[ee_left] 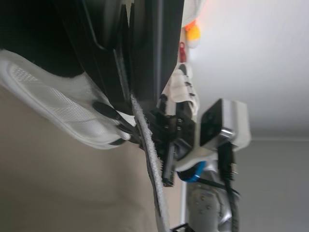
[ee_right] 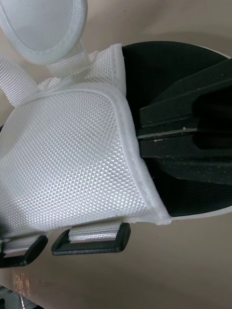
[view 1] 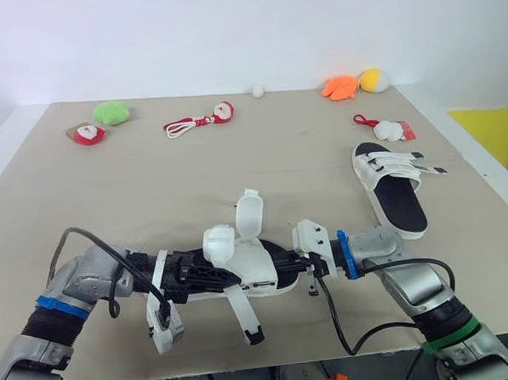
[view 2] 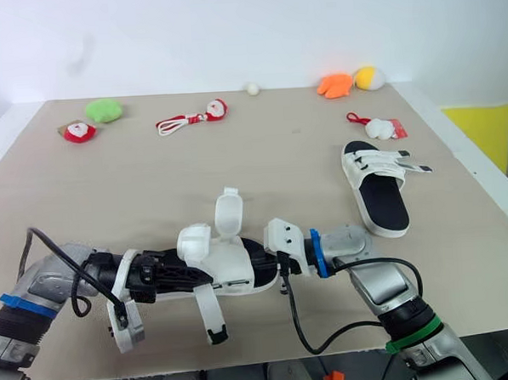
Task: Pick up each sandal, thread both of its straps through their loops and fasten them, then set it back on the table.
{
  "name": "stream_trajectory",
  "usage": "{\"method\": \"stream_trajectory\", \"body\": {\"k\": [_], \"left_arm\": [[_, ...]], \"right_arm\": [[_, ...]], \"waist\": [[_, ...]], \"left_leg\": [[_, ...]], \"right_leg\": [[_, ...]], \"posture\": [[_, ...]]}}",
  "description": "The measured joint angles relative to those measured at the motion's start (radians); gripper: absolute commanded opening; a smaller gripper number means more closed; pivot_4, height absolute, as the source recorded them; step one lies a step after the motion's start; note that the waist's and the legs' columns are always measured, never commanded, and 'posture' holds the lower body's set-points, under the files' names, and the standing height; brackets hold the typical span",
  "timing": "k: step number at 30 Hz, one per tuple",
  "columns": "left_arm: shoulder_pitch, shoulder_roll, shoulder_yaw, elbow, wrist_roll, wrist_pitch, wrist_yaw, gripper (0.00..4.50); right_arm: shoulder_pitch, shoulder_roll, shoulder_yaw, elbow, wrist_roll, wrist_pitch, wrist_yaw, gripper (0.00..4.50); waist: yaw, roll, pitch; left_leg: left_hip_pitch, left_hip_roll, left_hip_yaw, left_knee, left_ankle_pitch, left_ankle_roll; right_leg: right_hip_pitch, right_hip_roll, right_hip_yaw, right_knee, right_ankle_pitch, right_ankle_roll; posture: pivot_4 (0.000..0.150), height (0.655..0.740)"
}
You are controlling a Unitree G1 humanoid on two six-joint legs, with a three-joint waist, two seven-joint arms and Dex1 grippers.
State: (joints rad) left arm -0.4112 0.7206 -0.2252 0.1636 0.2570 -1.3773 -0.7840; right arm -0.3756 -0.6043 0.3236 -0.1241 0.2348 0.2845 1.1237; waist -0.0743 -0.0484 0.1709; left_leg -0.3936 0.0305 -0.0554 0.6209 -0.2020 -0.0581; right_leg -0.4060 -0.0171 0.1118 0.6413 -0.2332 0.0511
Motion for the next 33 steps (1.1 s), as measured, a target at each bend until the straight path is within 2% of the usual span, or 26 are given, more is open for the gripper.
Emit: {"method": "stream_trajectory", "body": {"k": [2,4,5,6,7,9,13,17,20,22,25,29,33], "left_arm": [[0.005,0.003,-0.001,-0.002,-0.001,0.010,0.033,1.61],[0.013,0.019,-0.001,-0.028,-0.010,0.039,0.059,2.67],[0.026,0.044,-0.001,-0.064,-0.033,0.069,0.074,3.09],[0.030,0.052,0.000,-0.073,-0.040,0.075,0.077,3.28],[0.040,0.065,0.000,-0.091,-0.052,0.092,0.081,3.94],[0.087,0.108,0.002,-0.145,-0.095,0.143,0.096,4.46],[0.252,0.226,0.033,-0.247,-0.193,0.250,0.103,4.46],[0.590,0.387,0.087,-0.380,-0.375,0.390,0.098,4.46],[0.769,0.440,0.111,-0.487,-0.521,0.537,0.093,4.46],[0.822,0.445,0.123,-0.542,-0.602,0.638,0.092,4.46],[0.860,0.455,0.132,-0.651,-0.751,0.850,0.085,4.46],[0.857,0.481,0.136,-0.763,-1.112,1.244,0.123,4.46],[0.823,0.501,0.136,-0.803,-1.373,1.514,0.123,4.46]], "right_arm": [[-0.002,0.000,0.001,0.002,0.000,0.000,0.003,0.00],[-0.005,0.000,0.003,0.003,0.000,0.001,0.005,0.00],[-0.007,0.000,0.005,0.004,0.000,0.001,0.005,0.00],[-0.007,0.000,0.005,0.005,0.000,0.001,0.006,0.00],[-0.009,0.000,0.006,0.006,0.000,0.000,0.008,0.00],[-0.012,0.000,0.012,0.009,0.000,0.000,0.010,0.00],[-0.016,0.001,0.015,0.010,0.000,0.000,0.013,0.00],[-0.011,0.000,0.017,0.004,0.001,-0.001,0.016,0.00],[-0.013,-0.011,0.013,0.009,0.001,-0.001,0.027,0.00],[-0.014,-0.011,0.014,0.012,0.000,-0.001,0.028,0.00],[-0.018,-0.011,0.016,0.013,0.000,-0.001,0.030,0.00],[-0.025,-0.011,0.022,0.010,0.000,-0.001,0.041,0.00],[-0.026,-0.011,0.021,0.006,0.002,0.000,0.058,0.00]], "waist": [[0.000,0.000,0.000],[0.000,0.000,0.000],[-0.001,0.000,0.000],[-0.001,0.000,0.000],[-0.001,0.001,0.000],[-0.002,0.001,0.000],[-0.001,0.003,0.001],[-0.002,0.004,0.002],[0.003,0.006,0.003],[0.003,0.005,0.004],[0.003,0.006,0.004],[0.001,0.006,0.004],[0.001,0.005,0.004]], "left_leg": [[0.000,0.000,0.000,0.000,0.000,0.000],[0.000,0.000,0.000,0.000,0.000,0.000],[0.000,0.001,0.000,0.000,0.000,0.000],[0.001,0.000,0.000,-0.001,0.000,0.000],[0.001,0.000,0.000,-0.001,0.000,0.000],[0.001,0.001,0.001,-0.001,0.000,0.001],[0.003,0.002,0.001,-0.003,-0.001,0.001],[0.003,0.005,0.004,-0.003,-0.002,0.002],[0.004,0.012,0.015,-0.003,-0.002,0.003],[0.006,0.019,0.027,-0.002,-0.002,0.004],[0.006,0.020,0.032,-0.002,-0.004,0.001],[0.007,0.020,0.036,-0.002,-0.004,0.001],[0.006,0.021,0.035,-0.002,-0.008,0.002]], "right_leg": [[0.000,0.000,0.000,0.000,0.000,0.000],[0.000,0.000,0.000,0.000,0.000,0.000],[0.000,0.000,0.000,0.000,0.000,0.000],[0.000,0.000,0.000,0.000,0.000,0.000],[0.000,0.000,0.000,0.000,0.000,0.000],[0.000,0.000,0.000,0.000,0.000,0.000],[0.000,0.000,-0.001,0.001,-0.001,-0.002],[-0.001,-0.001,-0.002,0.001,-0.003,-0.004],[-0.002,-0.003,-0.004,0.001,-0.004,-0.006],[-0.003,-0.004,-0.005,0.001,-0.006,-0.008],[-0.004,-0.005,-0.005,0.001,-0.007,-0.010],[-0.005,-0.006,-0.004,0.001,-0.008,-0.009],[-0.004,-0.004,-0.004,0.001,-0.010,-0.007]], "posture": [[0.150,0.7400],[0.150,0.7400],[0.150,0.7400],[0.150,0.7400],[0.150,0.7400],[0.150,0.7400],[0.150,0.7400],[0.150,0.7400],[0.150,0.7400],[0.150,0.7400],[0.150,0.7400],[0.150,0.7400],[0.150,0.7400]]}}
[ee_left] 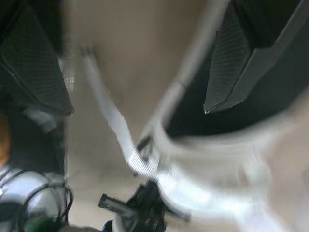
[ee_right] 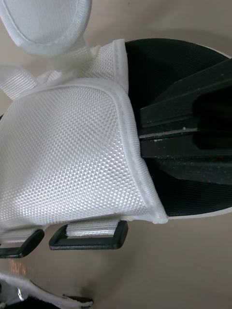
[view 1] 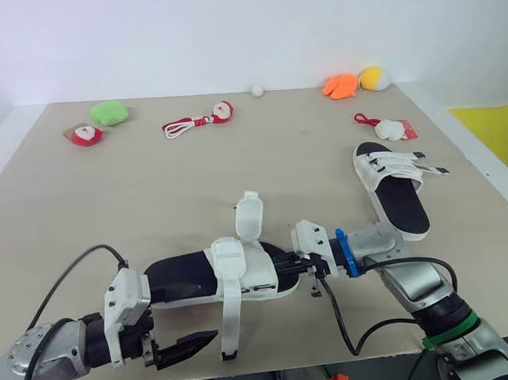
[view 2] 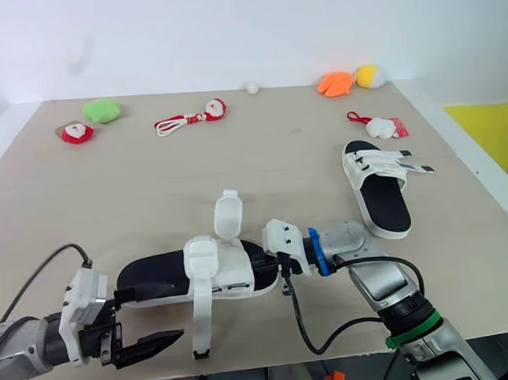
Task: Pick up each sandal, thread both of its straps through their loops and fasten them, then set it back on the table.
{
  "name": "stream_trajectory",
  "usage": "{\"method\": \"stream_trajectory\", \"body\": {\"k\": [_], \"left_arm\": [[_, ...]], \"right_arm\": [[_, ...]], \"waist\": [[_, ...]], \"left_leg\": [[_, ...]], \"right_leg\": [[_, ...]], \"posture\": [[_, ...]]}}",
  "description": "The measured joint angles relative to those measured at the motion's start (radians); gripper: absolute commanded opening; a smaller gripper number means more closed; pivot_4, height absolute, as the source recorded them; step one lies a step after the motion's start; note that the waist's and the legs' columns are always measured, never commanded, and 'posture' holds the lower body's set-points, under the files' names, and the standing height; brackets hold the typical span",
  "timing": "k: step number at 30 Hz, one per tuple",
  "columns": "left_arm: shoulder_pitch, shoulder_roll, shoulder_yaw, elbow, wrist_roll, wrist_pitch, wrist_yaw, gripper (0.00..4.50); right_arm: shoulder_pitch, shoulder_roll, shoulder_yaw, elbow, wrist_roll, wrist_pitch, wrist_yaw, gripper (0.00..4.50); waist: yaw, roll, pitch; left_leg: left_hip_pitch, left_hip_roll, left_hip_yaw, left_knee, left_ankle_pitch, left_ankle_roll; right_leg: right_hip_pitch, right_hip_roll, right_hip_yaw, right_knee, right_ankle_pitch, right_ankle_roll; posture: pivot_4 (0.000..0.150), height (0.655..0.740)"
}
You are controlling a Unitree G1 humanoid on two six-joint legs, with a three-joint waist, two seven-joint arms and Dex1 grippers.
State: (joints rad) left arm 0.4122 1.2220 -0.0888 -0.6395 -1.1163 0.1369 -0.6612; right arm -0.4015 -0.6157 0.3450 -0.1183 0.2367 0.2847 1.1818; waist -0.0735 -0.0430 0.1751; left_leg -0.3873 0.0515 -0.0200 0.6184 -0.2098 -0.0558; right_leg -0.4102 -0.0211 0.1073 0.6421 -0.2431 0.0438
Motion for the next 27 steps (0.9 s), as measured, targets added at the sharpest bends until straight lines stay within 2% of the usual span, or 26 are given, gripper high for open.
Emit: {"method": "stream_trajectory", "body": {"k": [7,13,19,23,26,27], "left_arm": [[-0.061,-0.028,0.048,-0.038,-0.170,0.265,-0.047,4.46],[-0.085,-0.033,0.049,-0.042,-0.180,0.419,-0.104,4.46],[-0.164,-0.122,0.014,-0.033,-0.097,0.512,-0.104,4.46],[-0.240,-0.232,-0.079,0.013,-0.023,0.566,-0.110,4.46],[-0.262,-0.277,-0.105,0.047,0.019,0.585,-0.119,4.46],[-0.265,-0.298,-0.112,0.056,0.035,0.589,-0.132,4.23]], "right_arm": [[0.005,-0.001,-0.006,-0.011,0.002,0.009,-0.003,0.00],[0.013,-0.003,-0.009,-0.019,0.002,0.020,-0.010,0.00],[0.019,-0.005,-0.012,-0.029,0.002,0.028,-0.013,0.00],[0.021,-0.005,-0.011,-0.041,0.002,0.042,-0.024,0.00],[0.025,-0.006,-0.014,-0.049,0.002,0.048,-0.028,0.00],[0.025,-0.007,-0.018,-0.052,0.002,0.050,-0.028,0.00]], "waist": [[0.000,0.000,0.000],[-0.001,-0.001,0.000],[-0.001,0.000,-0.001],[-0.001,-0.002,-0.002],[-0.001,-0.002,-0.002],[-0.001,-0.002,-0.002]], "left_leg": [[-0.002,0.000,0.000,0.000,-0.001,0.000],[-0.001,-0.001,-0.001,0.001,-0.001,-0.001],[-0.001,-0.001,0.000,0.002,-0.002,-0.002],[-0.002,-0.001,-0.002,0.002,-0.002,-0.002],[-0.002,-0.001,-0.002,0.002,-0.002,-0.002],[-0.002,-0.001,-0.002,0.002,-0.002,-0.002]], "right_leg": [[0.000,0.002,0.001,0.000,-0.001,0.000],[-0.002,0.002,0.001,0.000,-0.002,-0.001],[-0.001,0.001,0.002,0.000,-0.002,0.000],[0.002,0.003,0.002,0.000,-0.002,0.000],[0.002,0.003,0.002,0.000,-0.002,0.000],[0.002,0.003,0.002,0.000,-0.002,0.000]], "posture": [[0.150,0.7400],[0.150,0.7400],[0.150,0.7400],[0.150,0.7400],[0.150,0.7400],[0.150,0.7400]]}}
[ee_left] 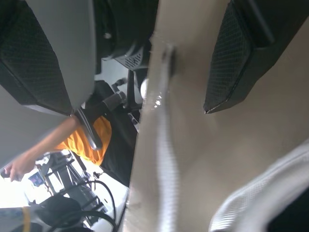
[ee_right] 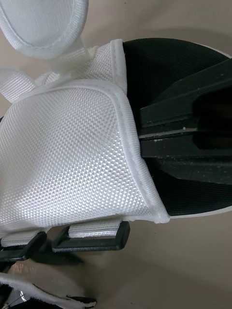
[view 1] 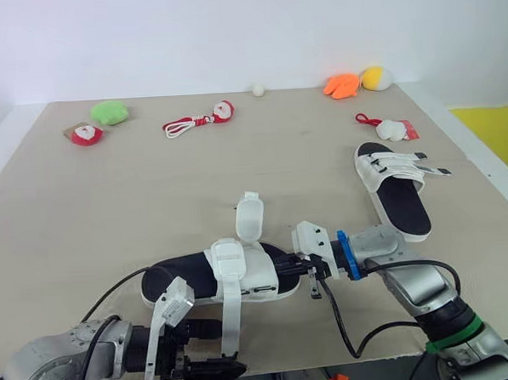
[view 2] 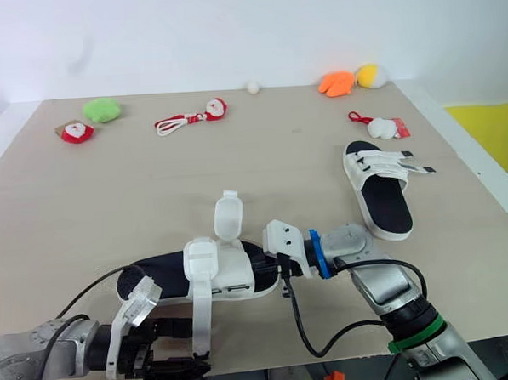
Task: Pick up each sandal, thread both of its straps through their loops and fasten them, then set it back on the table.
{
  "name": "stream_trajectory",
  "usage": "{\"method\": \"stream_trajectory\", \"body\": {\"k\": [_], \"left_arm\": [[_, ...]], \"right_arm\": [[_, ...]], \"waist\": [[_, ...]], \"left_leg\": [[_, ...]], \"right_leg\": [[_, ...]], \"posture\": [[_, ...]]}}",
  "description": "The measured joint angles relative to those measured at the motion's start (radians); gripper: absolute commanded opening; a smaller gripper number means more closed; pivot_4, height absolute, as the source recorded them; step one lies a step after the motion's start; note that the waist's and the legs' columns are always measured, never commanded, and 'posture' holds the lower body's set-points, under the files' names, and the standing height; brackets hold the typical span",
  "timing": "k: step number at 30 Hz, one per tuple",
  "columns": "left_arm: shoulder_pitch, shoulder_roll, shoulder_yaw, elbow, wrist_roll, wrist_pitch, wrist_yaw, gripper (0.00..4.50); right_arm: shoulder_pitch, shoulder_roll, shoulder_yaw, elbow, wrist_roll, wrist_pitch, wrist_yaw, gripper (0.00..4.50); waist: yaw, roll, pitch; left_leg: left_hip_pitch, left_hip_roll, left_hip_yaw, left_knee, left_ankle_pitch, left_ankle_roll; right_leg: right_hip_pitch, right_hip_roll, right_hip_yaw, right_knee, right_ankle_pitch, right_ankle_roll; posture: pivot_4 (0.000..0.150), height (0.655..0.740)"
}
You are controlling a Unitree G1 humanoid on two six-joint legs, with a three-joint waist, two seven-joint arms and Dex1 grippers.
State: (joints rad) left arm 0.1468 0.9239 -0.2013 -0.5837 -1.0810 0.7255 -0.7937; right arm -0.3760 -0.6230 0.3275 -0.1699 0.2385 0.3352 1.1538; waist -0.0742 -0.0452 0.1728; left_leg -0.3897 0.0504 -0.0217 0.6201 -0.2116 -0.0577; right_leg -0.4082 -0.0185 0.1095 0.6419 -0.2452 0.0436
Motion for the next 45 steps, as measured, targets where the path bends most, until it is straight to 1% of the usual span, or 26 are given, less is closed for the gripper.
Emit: {"method": "stream_trajectory", "body": {"k": [2,6,7,9,10,12,16,20,24,26,28,29,32,36,39,45], "left_arm": [[-0.003,-0.017,-0.012,0.016,0.039,-0.003,-0.017,3.65],[0.001,-0.054,-0.026,0.057,0.138,-0.036,-0.065,1.80],[0.004,-0.061,-0.026,0.066,0.155,-0.043,-0.075,1.26],[0.012,-0.089,-0.027,0.086,0.180,-0.048,-0.088,0.41],[0.013,-0.098,-0.025,0.090,0.182,-0.053,-0.094,0.10],[0.013,-0.126,-0.023,0.099,0.196,-0.063,-0.107,0.10],[0.013,-0.150,-0.014,0.108,0.218,-0.068,-0.128,0.10],[-0.010,-0.172,0.037,0.113,0.174,-0.040,-0.126,0.10],[-0.107,-0.181,0.166,0.099,0.014,0.033,-0.080,0.10],[-0.206,-0.184,0.236,0.095,-0.106,0.076,-0.022,0.10],[-0.270,-0.193,0.264,0.097,-0.173,0.104,0.028,0.10],[-0.312,-0.201,0.281,0.104,-0.232,0.126,0.071,0.10],[-0.382,-0.214,0.293,0.140,-0.302,0.157,0.143,0.10],[-0.447,-0.241,0.287,0.192,-0.296,0.180,0.191,0.10],[-0.475,-0.244,0.270,0.232,-0.261,0.200,0.187,0.10],[-0.488,-0.240,0.197,0.307,-0.173,0.258,0.077,0.10]], "right_arm": [[0.002,0.000,-0.003,-0.004,0.000,0.007,-0.001,0.00],[0.007,0.000,-0.009,-0.010,0.001,0.017,-0.003,0.00],[0.007,0.000,-0.009,-0.011,0.001,0.018,-0.003,0.00],[0.008,0.000,-0.010,-0.011,0.001,0.018,-0.003,0.00],[0.008,0.000,-0.010,-0.011,0.001,0.019,-0.002,0.00],[0.007,-0.002,-0.011,-0.011,0.001,0.025,-0.004,0.00],[0.007,-0.002,-0.011,-0.010,0.001,0.027,-0.007,0.00],[0.007,-0.002,-0.011,-0.010,0.001,0.027,-0.010,0.00],[0.006,-0.002,-0.011,-0.010,0.001,0.028,-0.016,0.00],[0.006,-0.002,-0.011,-0.010,0.001,0.028,-0.018,0.00],[0.004,-0.001,-0.010,-0.010,0.001,0.028,-0.017,0.00],[0.003,0.000,-0.008,-0.010,0.001,0.028,-0.017,0.00],[-0.001,0.002,-0.003,-0.007,0.001,0.028,-0.018,0.00],[-0.005,0.002,0.002,-0.004,0.001,0.025,-0.020,0.00],[-0.008,0.002,0.006,-0.001,0.001,0.025,-0.020,0.00],[-0.010,0.002,0.011,-0.001,0.001,0.024,-0.023,0.00]], "waist": [[0.000,0.000,0.000],[0.001,-0.001,-0.001],[0.001,-0.001,-0.001],[0.001,-0.001,-0.001],[0.001,-0.002,-0.002],[0.002,-0.001,-0.003],[0.002,-0.001,-0.003],[0.002,-0.002,-0.003],[0.003,-0.002,-0.003],[0.003,-0.002,-0.003],[0.003,-0.002,-0.003],[0.003,-0.002,-0.003],[0.003,-0.002,-0.003],[0.002,-0.002,-0.003],[0.002,-0.002,-0.003],[0.001,-0.002,-0.003]], "left_leg": [[0.000,0.000,0.000,0.000,0.000,0.000],[0.000,0.000,0.000,0.000,0.000,0.000],[0.000,0.000,0.000,0.000,0.000,0.000],[0.000,0.000,0.000,0.000,0.000,0.000],[-0.001,0.000,0.000,0.000,0.000,0.000],[-0.001,0.000,0.000,0.001,0.000,0.000],[0.000,0.000,-0.001,0.002,0.000,0.000],[-0.001,-0.001,-0.002,0.002,0.000,0.000],[-0.002,0.000,-0.004,0.003,0.000,0.001],[-0.002,0.000,-0.005,0.003,0.000,0.001],[-0.002,0.000,-0.005,0.003,0.000,0.001],[-0.002,-0.001,-0.005,0.003,0.000,0.001],[-0.002,-0.001,-0.006,0.003,0.000,0.001],[-0.002,-0.001,-0.007,0.004,0.000,0.001],[-0.002,0.000,-0.007,0.004,0.000,0.001],[-0.002,0.000,-0.008,0.004,0.000,0.001]], "right_leg": [[0.000,0.000,0.000,0.000,0.000,0.000],[0.000,0.000,0.000,0.000,0.000,0.000],[0.000,0.000,0.000,0.000,0.000,0.000],[0.000,0.000,0.000,0.000,0.000,0.000],[0.000,0.000,0.000,0.000,0.000,0.000],[0.000,0.000,0.000,0.000,0.000,0.001],[0.001,0.000,0.001,0.000,0.000,0.001],[0.001,0.000,0.001,0.000,0.000,0.001],[0.001,0.001,0.000,0.001,0.000,0.002],[0.002,0.002,-0.001,0.002,0.001,0.002],[0.002,0.002,-0.001,0.002,0.001,0.004],[0.003,0.002,-0.001,0.002,0.001,0.005],[0.003,0.003,-0.001,0.002,0.004,0.009],[0.003,0.004,0.000,0.002,0.003,0.007],[0.003,0.004,0.000,0.003,0.002,0.006],[0.003,0.005,0.000,0.003,0.002,0.005]], "posture": [[0.150,0.7400],[0.150,0.7400],[0.150,0.7400],[0.150,0.7400],[0.150,0.7400],[0.150,0.7400],[0.150,0.7400],[0.150,0.7400],[0.150,0.7400],[0.150,0.7400],[0.150,0.7400],[0.150,0.7400],[0.150,0.7400],[0.150,0.7400],[0.150,0.7400],[0.150,0.7400]]}}
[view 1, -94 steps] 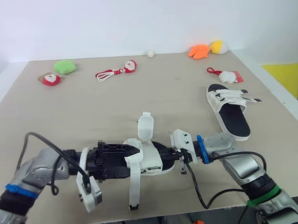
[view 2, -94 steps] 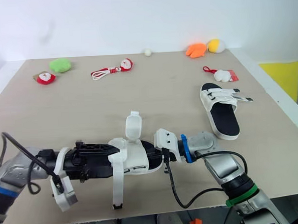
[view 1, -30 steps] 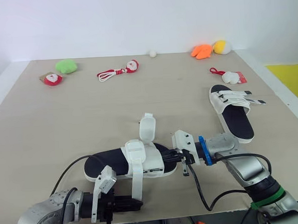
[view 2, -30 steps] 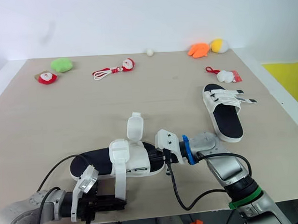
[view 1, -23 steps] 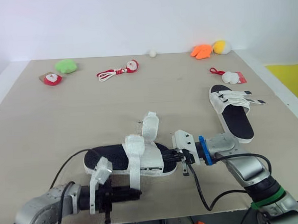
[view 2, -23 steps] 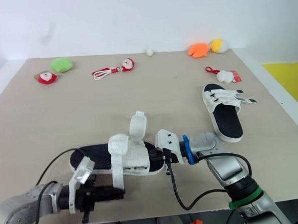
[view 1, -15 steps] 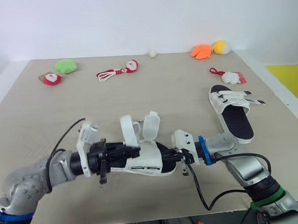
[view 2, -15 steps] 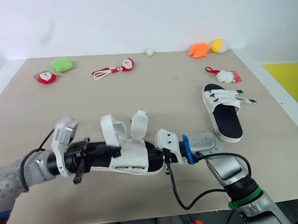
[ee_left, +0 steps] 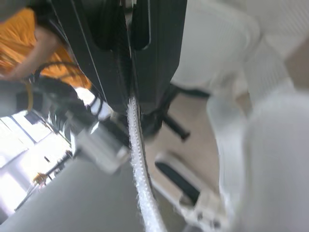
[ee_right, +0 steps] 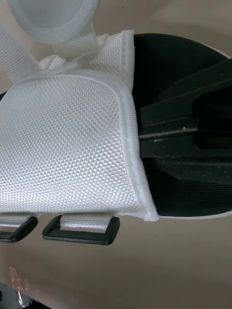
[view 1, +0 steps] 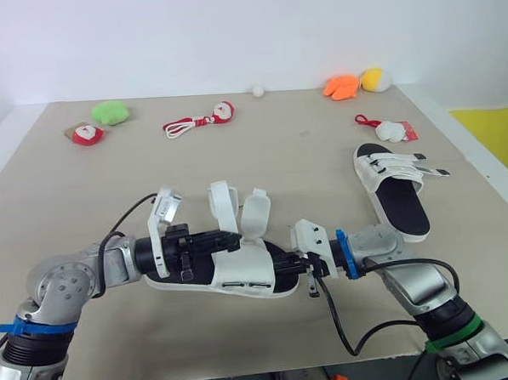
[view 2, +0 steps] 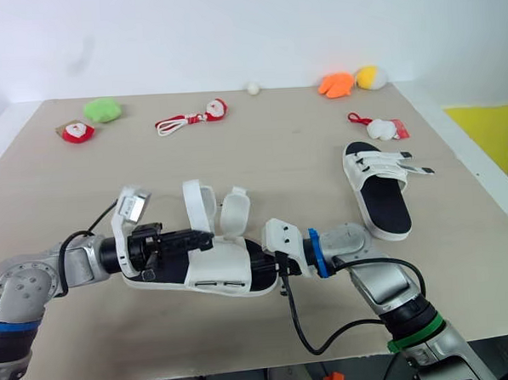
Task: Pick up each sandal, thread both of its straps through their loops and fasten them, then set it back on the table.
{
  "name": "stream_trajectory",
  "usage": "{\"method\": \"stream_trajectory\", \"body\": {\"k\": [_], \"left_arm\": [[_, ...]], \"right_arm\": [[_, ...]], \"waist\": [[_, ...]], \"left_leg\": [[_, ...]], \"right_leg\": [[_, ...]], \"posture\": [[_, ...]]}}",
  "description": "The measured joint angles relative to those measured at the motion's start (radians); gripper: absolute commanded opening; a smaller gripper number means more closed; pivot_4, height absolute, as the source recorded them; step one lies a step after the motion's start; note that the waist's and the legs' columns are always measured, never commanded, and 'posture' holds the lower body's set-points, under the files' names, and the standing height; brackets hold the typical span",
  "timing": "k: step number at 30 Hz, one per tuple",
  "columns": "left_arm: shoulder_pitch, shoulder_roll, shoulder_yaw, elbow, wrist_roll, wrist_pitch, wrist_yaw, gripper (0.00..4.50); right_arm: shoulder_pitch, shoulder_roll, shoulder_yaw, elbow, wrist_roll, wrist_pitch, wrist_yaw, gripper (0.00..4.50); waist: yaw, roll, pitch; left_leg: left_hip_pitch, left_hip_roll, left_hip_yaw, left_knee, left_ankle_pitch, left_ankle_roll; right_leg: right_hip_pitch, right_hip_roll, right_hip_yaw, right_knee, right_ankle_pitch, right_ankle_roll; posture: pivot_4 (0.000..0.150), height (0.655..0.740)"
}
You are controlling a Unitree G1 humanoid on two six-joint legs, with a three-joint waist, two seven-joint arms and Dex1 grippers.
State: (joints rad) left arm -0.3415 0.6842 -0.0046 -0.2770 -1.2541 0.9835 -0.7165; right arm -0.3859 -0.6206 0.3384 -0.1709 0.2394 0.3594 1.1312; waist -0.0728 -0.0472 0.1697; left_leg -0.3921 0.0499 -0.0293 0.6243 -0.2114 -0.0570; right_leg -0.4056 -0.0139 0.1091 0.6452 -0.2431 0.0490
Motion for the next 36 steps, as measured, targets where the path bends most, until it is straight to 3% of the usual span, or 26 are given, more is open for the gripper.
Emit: {"method": "stream_trajectory", "body": {"k": [13,23,36], "left_arm": [[0.011,0.042,-0.017,0.010,0.077,0.084,-0.162,0.10],[0.048,0.063,-0.058,-0.011,0.284,-0.049,-0.298,0.10],[0.070,0.023,-0.055,-0.040,0.286,-0.021,-0.303,0.10]], "right_arm": [[0.015,0.001,-0.003,-0.012,0.000,0.000,-0.020,0.00],[0.013,0.004,-0.001,-0.010,0.000,0.000,-0.023,0.00],[0.015,0.004,-0.002,-0.012,0.000,0.000,-0.024,0.00]], "waist": [[-0.001,0.000,0.000],[-0.001,0.000,0.000],[-0.002,0.000,0.000]], "left_leg": [[0.000,0.000,-0.001,0.000,0.000,0.000],[0.000,0.000,0.000,0.001,0.000,0.000],[0.000,0.000,-0.001,0.001,0.000,0.000]], "right_leg": [[0.000,0.000,0.000,0.000,0.000,0.000],[0.000,0.000,0.000,0.000,0.000,-0.001],[0.000,0.000,0.000,0.000,0.000,0.000]], "posture": [[0.150,0.7400],[0.150,0.7400],[0.150,0.7400]]}}
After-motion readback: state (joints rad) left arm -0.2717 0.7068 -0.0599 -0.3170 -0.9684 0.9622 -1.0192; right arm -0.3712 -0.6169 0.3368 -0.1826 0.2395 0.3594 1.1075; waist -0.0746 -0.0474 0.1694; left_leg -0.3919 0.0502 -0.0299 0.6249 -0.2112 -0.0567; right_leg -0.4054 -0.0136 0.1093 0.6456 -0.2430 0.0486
